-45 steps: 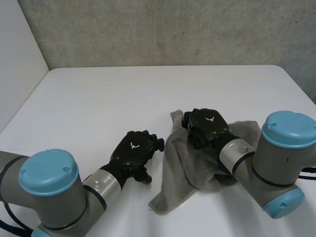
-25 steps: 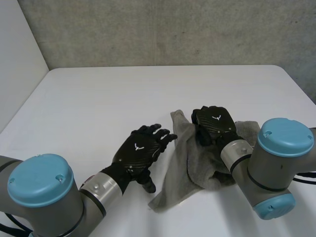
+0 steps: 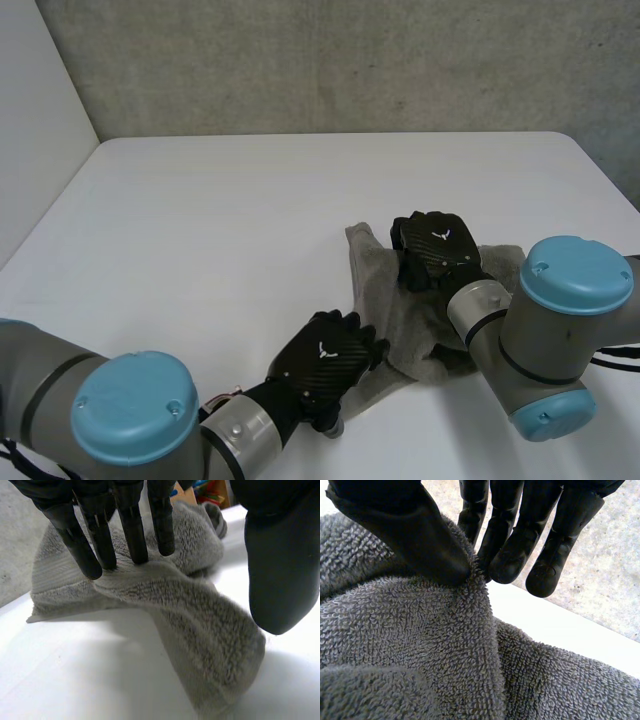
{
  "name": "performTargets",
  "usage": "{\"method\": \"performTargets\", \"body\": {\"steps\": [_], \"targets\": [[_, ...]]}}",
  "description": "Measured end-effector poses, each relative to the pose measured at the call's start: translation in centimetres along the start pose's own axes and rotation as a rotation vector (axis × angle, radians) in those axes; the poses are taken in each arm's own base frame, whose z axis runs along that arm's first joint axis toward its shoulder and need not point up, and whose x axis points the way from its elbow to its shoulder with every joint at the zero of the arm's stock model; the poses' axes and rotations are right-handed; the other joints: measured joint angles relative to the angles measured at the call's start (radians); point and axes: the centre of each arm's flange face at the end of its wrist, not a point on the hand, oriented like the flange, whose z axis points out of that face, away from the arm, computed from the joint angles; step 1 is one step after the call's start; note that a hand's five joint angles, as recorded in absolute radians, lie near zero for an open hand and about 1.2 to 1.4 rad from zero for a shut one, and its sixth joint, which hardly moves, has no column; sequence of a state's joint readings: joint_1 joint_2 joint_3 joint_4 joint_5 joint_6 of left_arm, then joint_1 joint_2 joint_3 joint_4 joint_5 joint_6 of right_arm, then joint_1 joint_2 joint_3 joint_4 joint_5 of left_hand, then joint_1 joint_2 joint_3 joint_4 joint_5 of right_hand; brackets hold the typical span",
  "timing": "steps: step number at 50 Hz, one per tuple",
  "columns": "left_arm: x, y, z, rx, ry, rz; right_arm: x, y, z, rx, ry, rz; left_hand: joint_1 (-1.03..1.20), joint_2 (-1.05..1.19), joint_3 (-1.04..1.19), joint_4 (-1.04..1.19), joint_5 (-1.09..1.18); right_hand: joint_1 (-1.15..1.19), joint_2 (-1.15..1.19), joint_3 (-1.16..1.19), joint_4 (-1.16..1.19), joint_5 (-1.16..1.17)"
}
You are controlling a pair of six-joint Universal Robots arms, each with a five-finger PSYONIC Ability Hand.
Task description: Fold the towel.
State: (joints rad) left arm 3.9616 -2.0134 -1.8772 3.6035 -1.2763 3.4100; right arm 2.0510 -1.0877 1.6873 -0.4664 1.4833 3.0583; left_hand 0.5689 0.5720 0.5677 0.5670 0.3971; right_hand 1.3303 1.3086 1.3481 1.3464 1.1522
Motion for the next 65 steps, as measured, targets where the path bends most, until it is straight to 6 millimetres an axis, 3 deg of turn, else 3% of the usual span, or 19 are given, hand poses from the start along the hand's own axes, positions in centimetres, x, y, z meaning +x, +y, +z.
{"method": "performTargets", "body": {"steps": [13,24,32,36,41,42,44,49,53,61,65], "targets": [[-0.8,1.3,1.9,-0.031,-0.050,0.045,0.2,-0.1,0.0,0.000,0.003,0.008,0.030,0.031,0.033,0.029,0.030,0.000,0.000,0.000,0.000,0.000],[-1.8,1.3,2.3,-0.036,-0.128,0.050,0.2,-0.1,0.0,-0.001,0.003,0.018,0.710,0.711,0.738,0.739,0.718,0.000,0.000,0.000,0.000,0.000],[-2.6,0.9,2.4,-0.025,-0.153,0.048,0.3,-0.3,0.1,0.003,0.000,0.042,0.764,0.754,0.802,0.787,0.780,0.002,0.006,0.001,0.000,0.000],[-4.1,0.1,2.3,0.001,-0.195,0.045,0.3,-0.7,0.2,0.009,-0.008,0.043,0.764,0.758,0.803,0.787,0.780,-0.029,-0.013,-0.020,-0.021,-0.021],[-7.9,-1.4,1.9,0.050,-0.316,0.029,0.1,-1.7,0.3,-0.026,-0.044,0.027,0.764,0.767,0.805,0.787,0.786,-0.702,-0.675,-0.686,-0.682,-0.702],[-9.0,-1.7,1.8,0.060,-0.354,0.019,0.0,-2.1,0.2,-0.051,-0.057,0.017,0.764,0.767,0.805,0.787,0.787,-0.901,-0.897,-0.908,-0.885,-0.919],[-10.5,-2.0,1.5,0.075,-0.405,-0.001,0.1,-2.6,0.2,-0.087,-0.069,0.001,0.764,0.767,0.806,0.787,0.789,-1.054,-1.043,-1.070,-1.067,-1.085],[-14.7,-3.1,0.5,0.125,-0.529,-0.101,1.8,-4.4,0.0,-0.195,-0.066,-0.079,0.764,0.767,0.807,0.787,0.789,-1.098,-1.061,-1.104,-1.092,-1.092],[-16.8,-3.7,-0.2,0.169,-0.581,-0.184,3.7,-5.7,-0.4,-0.252,-0.047,-0.159,0.764,0.773,0.807,0.787,0.789,-1.098,-1.061,-1.104,-1.092,-1.092],[-18.7,-4.2,-1.3,0.194,-0.610,-0.308,7.3,-7.2,-2.0,-0.332,0.000,-0.342,0.764,0.773,0.809,0.787,0.789,-1.100,-1.061,-1.104,-1.092,-1.092],[-18.7,-4.2,-1.6,0.179,-0.594,-0.332,7.8,-6.9,-3.1,-0.387,-0.011,-0.390,0.764,0.773,0.809,0.787,0.789,-1.016,-0.997,-1.039,-1.033,-1.014]]}}
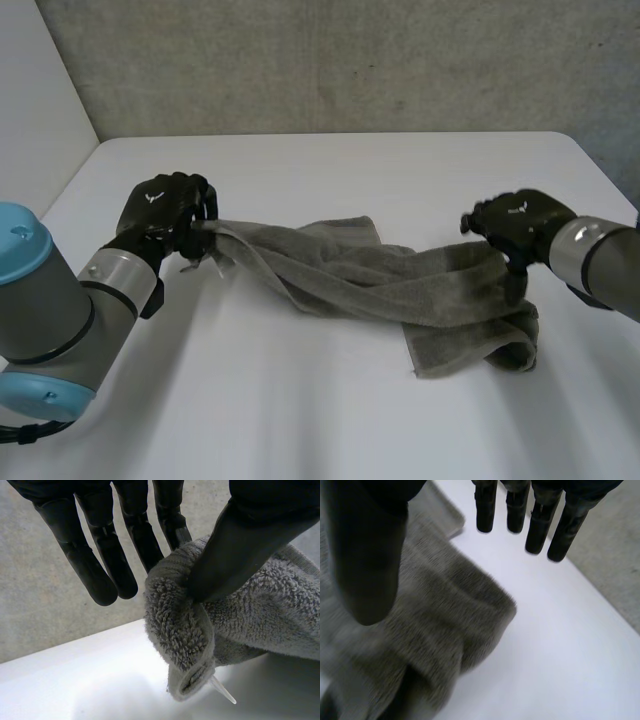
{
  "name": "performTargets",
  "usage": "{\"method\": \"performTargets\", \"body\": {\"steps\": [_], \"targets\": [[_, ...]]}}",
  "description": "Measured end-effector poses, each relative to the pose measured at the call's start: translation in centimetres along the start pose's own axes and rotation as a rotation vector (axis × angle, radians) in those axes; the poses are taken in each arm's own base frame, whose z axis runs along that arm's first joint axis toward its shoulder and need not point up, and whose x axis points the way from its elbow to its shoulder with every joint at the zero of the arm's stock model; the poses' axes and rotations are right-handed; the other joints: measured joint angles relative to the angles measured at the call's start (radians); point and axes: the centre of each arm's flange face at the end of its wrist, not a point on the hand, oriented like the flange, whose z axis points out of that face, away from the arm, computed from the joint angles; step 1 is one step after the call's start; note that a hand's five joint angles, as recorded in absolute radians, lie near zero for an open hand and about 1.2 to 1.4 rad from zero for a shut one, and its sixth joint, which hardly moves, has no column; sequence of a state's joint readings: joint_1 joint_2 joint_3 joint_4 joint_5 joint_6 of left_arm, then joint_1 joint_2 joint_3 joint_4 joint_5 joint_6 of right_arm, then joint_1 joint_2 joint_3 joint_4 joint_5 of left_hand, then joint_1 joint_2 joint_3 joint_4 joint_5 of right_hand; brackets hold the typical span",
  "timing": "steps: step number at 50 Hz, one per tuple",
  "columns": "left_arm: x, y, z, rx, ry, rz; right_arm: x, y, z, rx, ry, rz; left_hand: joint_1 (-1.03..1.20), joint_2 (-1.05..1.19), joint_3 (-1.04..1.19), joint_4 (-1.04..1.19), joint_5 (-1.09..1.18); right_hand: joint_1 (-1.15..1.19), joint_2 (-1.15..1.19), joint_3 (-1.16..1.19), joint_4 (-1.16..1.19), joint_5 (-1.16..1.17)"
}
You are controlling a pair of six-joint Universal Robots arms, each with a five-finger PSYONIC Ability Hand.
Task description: Fold the towel.
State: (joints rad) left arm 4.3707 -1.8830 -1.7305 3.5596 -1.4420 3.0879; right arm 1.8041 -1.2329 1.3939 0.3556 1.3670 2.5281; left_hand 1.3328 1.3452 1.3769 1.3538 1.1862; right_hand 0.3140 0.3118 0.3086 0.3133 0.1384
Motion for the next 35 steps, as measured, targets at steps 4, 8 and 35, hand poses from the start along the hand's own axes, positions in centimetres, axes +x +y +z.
{"method": "performTargets", "body": {"steps": [4,8,35], "targets": [[0.1,-0.1,-0.2,-0.016,0.018,-0.006,-0.9,0.8,-1.3,-0.026,-0.049,-0.027,0.000,0.004,0.000,0.000,0.000,0.168,0.176,0.180,0.173,0.182],[0.3,-0.2,-0.4,-0.022,0.029,-0.006,-2.4,1.1,-2.8,-0.007,-0.127,-0.035,0.000,0.008,0.000,0.000,0.000,0.226,0.221,0.231,0.226,0.232],[-0.3,-0.4,-0.5,-0.021,0.013,-0.006,-9.5,7.3,-5.1,0.031,-0.327,-0.124,0.000,0.008,0.000,0.000,0.000,0.091,0.096,0.094,0.078,0.056]]}}
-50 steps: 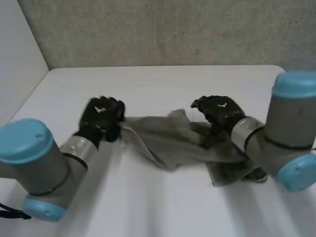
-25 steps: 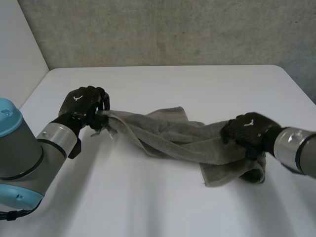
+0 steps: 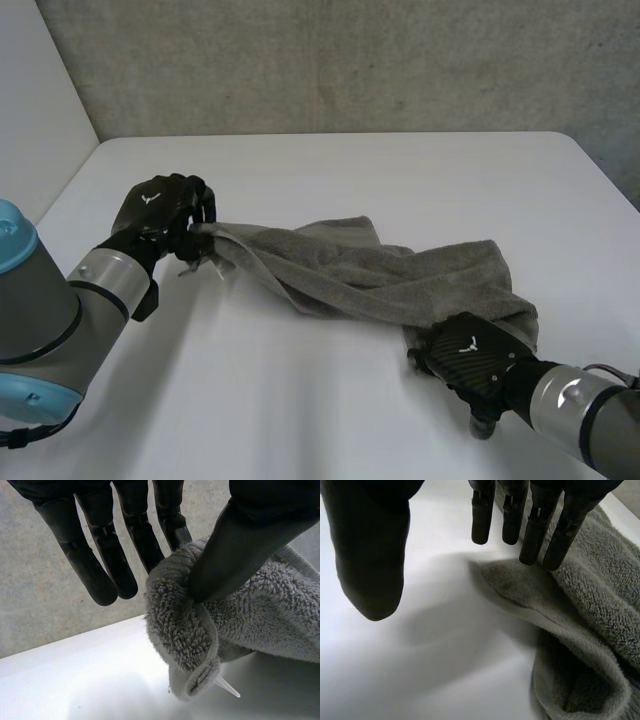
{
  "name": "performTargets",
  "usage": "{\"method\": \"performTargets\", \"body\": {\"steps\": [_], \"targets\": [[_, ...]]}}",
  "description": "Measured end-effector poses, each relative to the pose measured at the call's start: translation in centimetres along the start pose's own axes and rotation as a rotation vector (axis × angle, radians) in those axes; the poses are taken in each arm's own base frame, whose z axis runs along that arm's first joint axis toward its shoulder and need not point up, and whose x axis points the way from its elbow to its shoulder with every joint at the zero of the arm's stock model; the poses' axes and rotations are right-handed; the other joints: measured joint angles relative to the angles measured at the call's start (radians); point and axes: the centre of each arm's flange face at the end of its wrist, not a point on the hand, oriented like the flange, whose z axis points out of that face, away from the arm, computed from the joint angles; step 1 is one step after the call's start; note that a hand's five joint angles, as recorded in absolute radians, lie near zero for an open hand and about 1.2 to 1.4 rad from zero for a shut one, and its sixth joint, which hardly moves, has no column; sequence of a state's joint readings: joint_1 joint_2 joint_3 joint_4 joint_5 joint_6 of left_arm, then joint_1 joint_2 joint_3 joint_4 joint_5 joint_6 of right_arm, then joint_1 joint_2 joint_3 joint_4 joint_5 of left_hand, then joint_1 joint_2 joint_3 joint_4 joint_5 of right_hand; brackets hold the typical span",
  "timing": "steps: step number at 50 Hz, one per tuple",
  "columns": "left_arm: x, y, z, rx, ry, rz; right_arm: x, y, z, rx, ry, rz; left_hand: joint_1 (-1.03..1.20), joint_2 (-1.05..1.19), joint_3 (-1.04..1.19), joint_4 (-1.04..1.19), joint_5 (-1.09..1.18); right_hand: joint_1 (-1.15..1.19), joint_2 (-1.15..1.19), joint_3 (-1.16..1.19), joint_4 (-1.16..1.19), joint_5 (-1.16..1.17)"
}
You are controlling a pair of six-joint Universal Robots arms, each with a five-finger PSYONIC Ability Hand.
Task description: Fold the towel.
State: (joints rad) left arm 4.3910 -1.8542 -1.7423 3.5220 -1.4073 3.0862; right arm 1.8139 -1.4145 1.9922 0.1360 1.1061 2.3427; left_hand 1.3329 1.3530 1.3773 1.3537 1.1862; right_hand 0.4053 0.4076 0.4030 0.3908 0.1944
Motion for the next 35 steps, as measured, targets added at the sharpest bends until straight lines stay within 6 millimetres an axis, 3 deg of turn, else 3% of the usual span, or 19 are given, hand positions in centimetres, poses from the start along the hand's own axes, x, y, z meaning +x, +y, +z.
{"method": "performTargets", "body": {"steps": [17,30,32,35], "targets": [[0.1,0.2,-0.2,-0.008,0.002,-0.002,2.9,1.7,4.9,0.063,0.181,-0.070,0.000,0.000,0.000,0.000,0.000,0.047,0.047,0.056,0.075,0.102],[0.1,0.4,-0.3,-0.012,0.006,-0.003,4.5,2.0,6.5,0.068,0.253,-0.086,0.000,0.000,0.000,0.000,0.000,0.390,0.378,0.390,0.391,0.418],[0.1,0.4,-0.3,-0.012,0.006,-0.003,4.7,2.0,6.7,0.071,0.265,-0.088,0.000,0.000,0.000,0.000,0.000,0.499,0.479,0.492,0.487,0.516],[0.1,0.4,-0.3,-0.012,0.005,-0.003,5.0,1.9,6.8,0.079,0.283,-0.083,0.000,0.000,0.000,0.000,0.000,0.836,0.818,0.823,0.832,0.870]]}}
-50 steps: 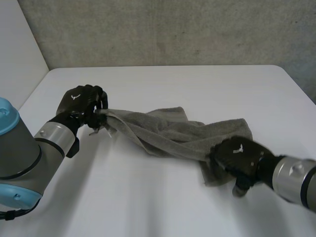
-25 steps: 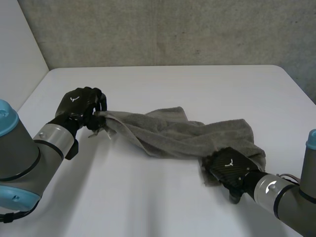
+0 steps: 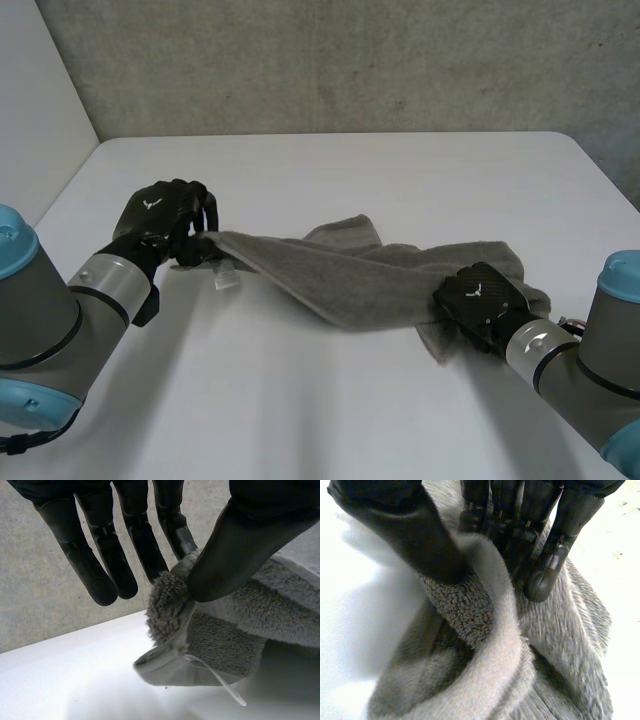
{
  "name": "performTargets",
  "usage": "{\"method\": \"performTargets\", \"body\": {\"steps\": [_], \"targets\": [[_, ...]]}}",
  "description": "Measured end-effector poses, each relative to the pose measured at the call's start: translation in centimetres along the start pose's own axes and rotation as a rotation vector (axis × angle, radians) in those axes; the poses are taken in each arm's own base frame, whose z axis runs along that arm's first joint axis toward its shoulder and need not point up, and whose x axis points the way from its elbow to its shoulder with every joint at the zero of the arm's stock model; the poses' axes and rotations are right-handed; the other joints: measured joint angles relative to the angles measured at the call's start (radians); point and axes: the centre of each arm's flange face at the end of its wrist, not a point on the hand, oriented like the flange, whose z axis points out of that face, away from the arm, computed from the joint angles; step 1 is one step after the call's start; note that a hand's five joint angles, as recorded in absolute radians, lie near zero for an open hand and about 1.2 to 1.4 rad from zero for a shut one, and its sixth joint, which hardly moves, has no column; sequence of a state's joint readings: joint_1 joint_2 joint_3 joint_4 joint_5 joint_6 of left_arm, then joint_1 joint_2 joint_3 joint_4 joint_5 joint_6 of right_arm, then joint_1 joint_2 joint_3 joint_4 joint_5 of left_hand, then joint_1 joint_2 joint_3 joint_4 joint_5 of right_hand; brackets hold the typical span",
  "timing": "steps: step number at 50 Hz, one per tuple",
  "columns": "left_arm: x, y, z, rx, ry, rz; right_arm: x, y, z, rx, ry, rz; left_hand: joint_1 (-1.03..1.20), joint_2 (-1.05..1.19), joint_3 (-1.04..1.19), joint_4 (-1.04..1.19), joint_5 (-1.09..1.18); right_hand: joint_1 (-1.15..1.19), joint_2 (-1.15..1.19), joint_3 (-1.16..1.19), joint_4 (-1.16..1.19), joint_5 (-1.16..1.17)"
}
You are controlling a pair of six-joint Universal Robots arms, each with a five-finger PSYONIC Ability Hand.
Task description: Fold the towel.
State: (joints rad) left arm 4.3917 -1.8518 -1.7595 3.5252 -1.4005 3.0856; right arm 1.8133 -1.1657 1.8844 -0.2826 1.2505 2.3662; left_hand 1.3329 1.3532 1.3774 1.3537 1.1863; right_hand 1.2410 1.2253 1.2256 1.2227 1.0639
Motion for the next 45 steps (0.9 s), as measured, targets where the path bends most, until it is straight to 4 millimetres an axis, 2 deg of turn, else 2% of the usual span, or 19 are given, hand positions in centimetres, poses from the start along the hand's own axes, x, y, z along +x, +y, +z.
{"method": "performTargets", "body": {"steps": [1,5,8,13,16,22,29,33,35,39,42,44,45], "targets": [[0.0,0.0,0.0,0.000,0.000,0.001,0.1,-0.1,0.1,0.004,0.007,0.007,0.000,0.000,0.000,0.000,0.000,0.072,0.077,0.073,0.070,0.070],[0.0,-0.1,0.0,0.002,-0.001,0.003,0.7,-0.6,0.0,0.025,0.032,0.057,0.000,0.000,0.000,0.000,0.000,0.092,0.094,0.107,0.119,0.102],[-0.1,-0.2,0.1,0.005,-0.002,0.005,2.5,-2.3,-0.6,0.086,0.084,0.136,0.000,0.000,0.000,0.000,0.000,0.092,0.094,0.110,0.119,0.102],[-0.3,-0.5,0.2,0.013,-0.008,0.009,6.8,-5.8,-2.6,0.206,0.181,0.296,0.000,0.000,0.000,0.000,0.000,0.093,0.094,0.114,0.119,0.102],[-0.4,-0.9,0.1,0.014,-0.012,0.013,8.8,-6.9,-3.9,0.197,0.180,0.373,0.000,0.000,0.000,0.000,0.000,0.093,0.094,0.115,0.119,0.102],[-0.4,-1.3,-0.2,-0.006,-0.015,0.016,10.2,-7.0,-5.3,0.061,0.091,0.426,0.000,0.000,0.000,0.000,0.000,0.094,0.094,0.116,0.119,0.102],[-0.3,-1.4,-0.1,-0.054,-0.014,0.023,10.6,-5.3,-5.2,-0.094,0.023,0.271,0.000,0.000,0.001,0.000,0.000,0.094,0.094,0.118,0.119,0.102],[-0.3,-1.2,0.8,-0.070,-0.007,0.048,10.6,-5.2,-4.5,-0.088,-0.001,0.227,0.000,0.001,0.001,0.000,0.000,0.094,0.094,0.118,0.119,0.102],[-0.3,-1.4,1.8,-0.063,-0.002,0.067,10.8,-5.9,-3.9,-0.028,-0.002,0.200,0.000,0.005,0.001,0.001,0.000,0.094,0.094,0.119,0.119,0.102],[-0.2,-3.7,4.3,0.020,0.002,0.098,11.9,-8.8,-2.6,0.179,0.048,0.156,0.000,0.006,0.002,0.006,0.000,0.094,0.094,0.120,0.119,0.102],[-0.2,-6.6,5.9,0.118,-0.003,0.115,13.6,-11.7,-2.3,0.375,0.122,0.147,0.000,0.006,0.003,0.006,0.000,0.094,0.094,0.120,0.119,0.102],[-0.5,-9.9,6.8,0.226,-0.024,0.120,15.7,-14.4,-3.0,0.561,0.200,0.170,-0.001,0.007,0.004,0.006,0.000,0.094,0.094,0.120,0.119,0.102],[-0.6,-10.9,6.9,0.255,-0.032,0.120,16.5,-15.3,-3.4,0.625,0.225,0.182,-0.001,0.007,0.004,0.006,0.000,0.095,0.096,0.120,0.119,0.102]]}}
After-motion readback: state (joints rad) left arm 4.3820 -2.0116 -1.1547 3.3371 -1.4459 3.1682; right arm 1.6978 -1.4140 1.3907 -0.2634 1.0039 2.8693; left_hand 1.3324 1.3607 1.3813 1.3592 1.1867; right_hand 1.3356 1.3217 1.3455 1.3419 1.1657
